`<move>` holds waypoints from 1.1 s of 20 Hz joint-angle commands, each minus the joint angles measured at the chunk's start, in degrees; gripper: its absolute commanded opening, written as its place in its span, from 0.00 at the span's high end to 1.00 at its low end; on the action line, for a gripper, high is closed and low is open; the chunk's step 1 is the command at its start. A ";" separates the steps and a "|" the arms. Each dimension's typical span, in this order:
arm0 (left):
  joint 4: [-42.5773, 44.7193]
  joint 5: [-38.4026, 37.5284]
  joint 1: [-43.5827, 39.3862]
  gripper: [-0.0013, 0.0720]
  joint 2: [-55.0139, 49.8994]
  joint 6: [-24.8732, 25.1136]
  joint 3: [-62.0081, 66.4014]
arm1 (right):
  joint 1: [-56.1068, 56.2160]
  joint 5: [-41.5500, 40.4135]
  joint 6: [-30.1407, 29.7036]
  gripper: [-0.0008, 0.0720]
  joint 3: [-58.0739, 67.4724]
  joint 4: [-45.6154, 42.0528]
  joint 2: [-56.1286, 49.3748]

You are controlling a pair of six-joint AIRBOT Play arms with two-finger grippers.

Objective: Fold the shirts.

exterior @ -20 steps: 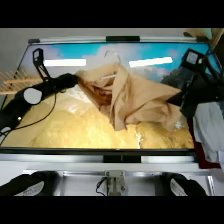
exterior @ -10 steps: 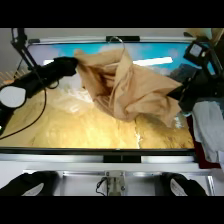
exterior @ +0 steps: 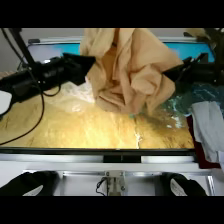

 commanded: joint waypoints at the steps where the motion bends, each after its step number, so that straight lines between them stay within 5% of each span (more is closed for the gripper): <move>1: 4.26 -12.22 -0.31 0.91 0.20 0.00 0.35 | -0.02 -6.69 0.50 0.89 0.68 6.62 1.07; 5: 4.39 -8.76 -0.35 0.87 -0.04 0.07 0.37 | -0.02 -7.21 0.68 0.89 2.89 8.28 3.61; 8: 4.37 -0.04 -0.35 0.21 0.61 0.24 0.39 | -0.02 -7.48 3.04 0.89 2.93 8.41 5.33; 9: 4.42 2.95 -0.33 0.15 1.07 0.48 0.39 | -0.02 -8.31 4.44 0.89 2.93 8.24 5.86; 14: 4.44 17.70 -0.26 0.15 5.99 12.26 0.39 | -0.02 -16.72 21.29 0.89 6.71 -6.36 7.41; 20: 4.44 17.62 -0.22 0.17 6.88 14.16 0.35 | -0.04 -24.26 58.45 0.89 14.97 -63.52 7.41; 22: 4.42 17.11 -0.22 0.17 6.56 14.16 0.24 | -1.01 -22.23 63.36 0.89 15.43 -75.25 7.39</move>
